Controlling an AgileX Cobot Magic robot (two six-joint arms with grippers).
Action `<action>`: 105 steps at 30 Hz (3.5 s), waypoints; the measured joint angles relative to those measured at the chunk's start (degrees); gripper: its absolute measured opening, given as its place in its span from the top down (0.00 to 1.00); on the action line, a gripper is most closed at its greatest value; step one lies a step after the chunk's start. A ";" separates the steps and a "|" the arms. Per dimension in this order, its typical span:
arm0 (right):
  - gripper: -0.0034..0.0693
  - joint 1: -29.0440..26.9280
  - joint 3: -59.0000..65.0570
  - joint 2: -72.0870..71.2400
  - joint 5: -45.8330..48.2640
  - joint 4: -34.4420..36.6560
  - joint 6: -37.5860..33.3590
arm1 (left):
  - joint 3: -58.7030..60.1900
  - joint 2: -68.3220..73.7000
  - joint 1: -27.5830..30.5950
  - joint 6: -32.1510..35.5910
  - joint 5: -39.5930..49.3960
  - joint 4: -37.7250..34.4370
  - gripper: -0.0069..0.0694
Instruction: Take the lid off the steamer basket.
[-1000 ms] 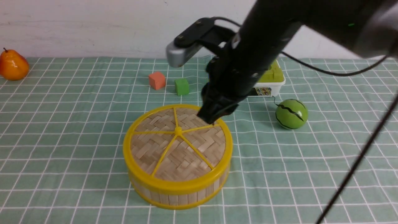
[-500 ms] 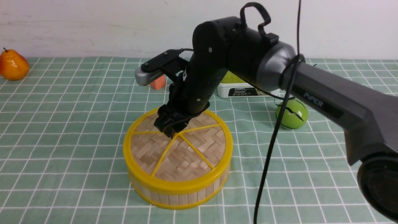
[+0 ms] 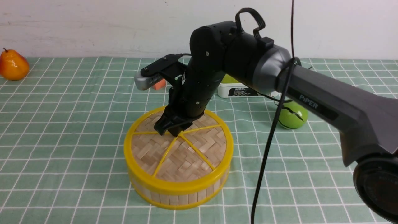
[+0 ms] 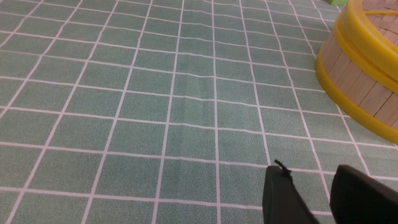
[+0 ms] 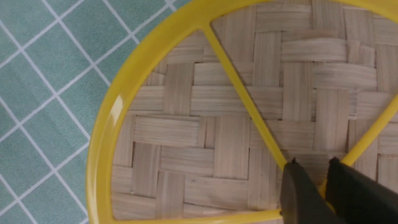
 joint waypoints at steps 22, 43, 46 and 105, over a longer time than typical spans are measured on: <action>0.84 -18.89 45.62 -42.84 -4.57 -4.30 0.38 | 0.00 0.00 0.00 0.00 0.00 0.00 0.60; 0.63 -23.97 65.43 -31.37 -37.22 1.80 1.08 | 0.00 0.00 0.00 0.00 0.00 0.00 0.60; 0.55 -23.97 63.27 -34.91 -33.78 1.80 1.08 | 0.00 0.00 0.00 0.00 0.00 0.00 0.60; 0.98 -38.93 125.06 -128.60 -46.63 -8.73 15.93 | 0.00 0.00 0.00 0.00 0.00 0.00 0.60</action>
